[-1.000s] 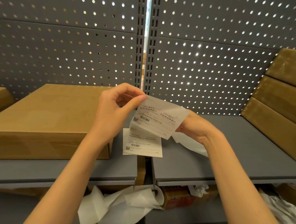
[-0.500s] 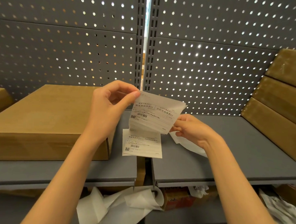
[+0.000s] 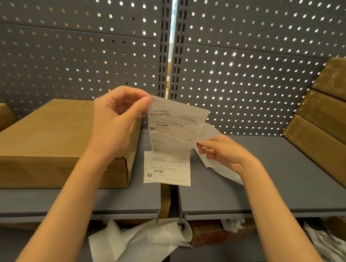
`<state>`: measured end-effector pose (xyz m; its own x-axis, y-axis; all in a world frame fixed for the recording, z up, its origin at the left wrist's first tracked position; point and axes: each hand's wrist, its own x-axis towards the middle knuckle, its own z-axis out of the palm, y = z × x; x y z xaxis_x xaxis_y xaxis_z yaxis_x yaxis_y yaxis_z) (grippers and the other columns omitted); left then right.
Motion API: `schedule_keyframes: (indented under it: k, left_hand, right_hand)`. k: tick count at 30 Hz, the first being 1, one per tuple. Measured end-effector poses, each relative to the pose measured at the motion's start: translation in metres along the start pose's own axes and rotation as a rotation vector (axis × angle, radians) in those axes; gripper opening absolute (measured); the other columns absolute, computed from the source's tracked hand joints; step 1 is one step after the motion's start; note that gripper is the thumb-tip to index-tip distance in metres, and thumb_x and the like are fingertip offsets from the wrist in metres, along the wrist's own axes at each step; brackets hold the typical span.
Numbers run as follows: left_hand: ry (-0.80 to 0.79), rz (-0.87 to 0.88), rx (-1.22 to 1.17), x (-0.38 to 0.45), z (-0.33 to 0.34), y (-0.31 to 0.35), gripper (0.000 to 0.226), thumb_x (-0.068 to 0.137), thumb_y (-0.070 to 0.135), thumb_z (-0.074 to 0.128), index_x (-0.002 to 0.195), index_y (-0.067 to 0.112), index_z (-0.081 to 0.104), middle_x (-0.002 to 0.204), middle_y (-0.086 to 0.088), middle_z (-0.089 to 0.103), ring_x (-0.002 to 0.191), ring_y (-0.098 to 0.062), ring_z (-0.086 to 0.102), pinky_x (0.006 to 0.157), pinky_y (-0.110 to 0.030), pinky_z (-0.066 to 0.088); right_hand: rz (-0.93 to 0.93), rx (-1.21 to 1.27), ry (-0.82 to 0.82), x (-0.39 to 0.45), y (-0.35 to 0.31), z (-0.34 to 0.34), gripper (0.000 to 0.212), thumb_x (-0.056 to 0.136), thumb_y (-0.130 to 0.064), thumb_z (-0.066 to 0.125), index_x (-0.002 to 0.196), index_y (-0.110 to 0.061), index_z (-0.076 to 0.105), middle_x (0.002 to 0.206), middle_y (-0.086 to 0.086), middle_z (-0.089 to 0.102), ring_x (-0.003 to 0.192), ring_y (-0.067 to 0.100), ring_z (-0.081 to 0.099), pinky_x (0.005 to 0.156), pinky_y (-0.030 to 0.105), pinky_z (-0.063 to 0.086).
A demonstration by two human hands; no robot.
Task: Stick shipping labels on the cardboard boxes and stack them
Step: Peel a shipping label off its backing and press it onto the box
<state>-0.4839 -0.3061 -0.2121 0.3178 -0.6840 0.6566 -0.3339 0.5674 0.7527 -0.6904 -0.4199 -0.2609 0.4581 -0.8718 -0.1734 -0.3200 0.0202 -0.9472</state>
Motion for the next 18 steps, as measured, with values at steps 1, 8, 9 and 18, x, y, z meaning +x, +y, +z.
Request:
schedule_keyframes:
  k: [1,8,9,18]
  left_hand:
    - [0.004,-0.001,-0.001,0.001,-0.002,0.000,0.009,0.087,0.010,0.062,0.084,0.017,0.065,0.084,0.003,0.068,0.076,-0.004,0.062,0.064,-0.014,0.047]
    - [0.071,-0.033,-0.046,0.005,-0.013,-0.004,0.009,0.087,0.014,0.063,0.083,0.022,0.066,0.076,0.013,0.070,0.074,-0.006,0.064,0.063,-0.016,0.047]
    - [0.079,-0.034,-0.051,0.005,-0.014,-0.003,0.010,0.087,0.014,0.063,0.083,0.023,0.066,0.075,0.014,0.070,0.073,-0.006,0.064,0.063,-0.016,0.047]
    - [0.142,-0.017,-0.044,0.009,-0.024,0.000,0.003,0.088,0.018,0.064,0.086,0.021,0.066,0.078,0.012,0.071,0.076,-0.007,0.065,0.064,-0.018,0.048]
  right_hand:
    - [0.003,0.012,0.005,0.000,0.000,0.000,0.027,0.094,-0.011,0.053,0.112,0.006,0.062,0.085,0.001,0.062,0.068,0.006,0.055,0.062,0.021,0.034]
    - [-0.015,0.061,0.000,0.000,0.001,-0.002,0.015,0.094,-0.012,0.054,0.086,-0.014,0.067,0.073,-0.002,0.058,0.066,0.008,0.052,0.060,0.021,0.031]
    - [-0.019,0.062,-0.002,0.000,0.001,-0.003,0.017,0.094,-0.012,0.054,0.084,-0.015,0.067,0.072,-0.002,0.058,0.065,0.008,0.052,0.059,0.021,0.030]
    - [-0.035,0.032,-0.009,-0.002,0.002,-0.003,0.017,0.093,-0.020,0.055,0.090,-0.007,0.064,0.068,-0.004,0.054,0.063,0.007,0.049,0.057,0.018,0.032]
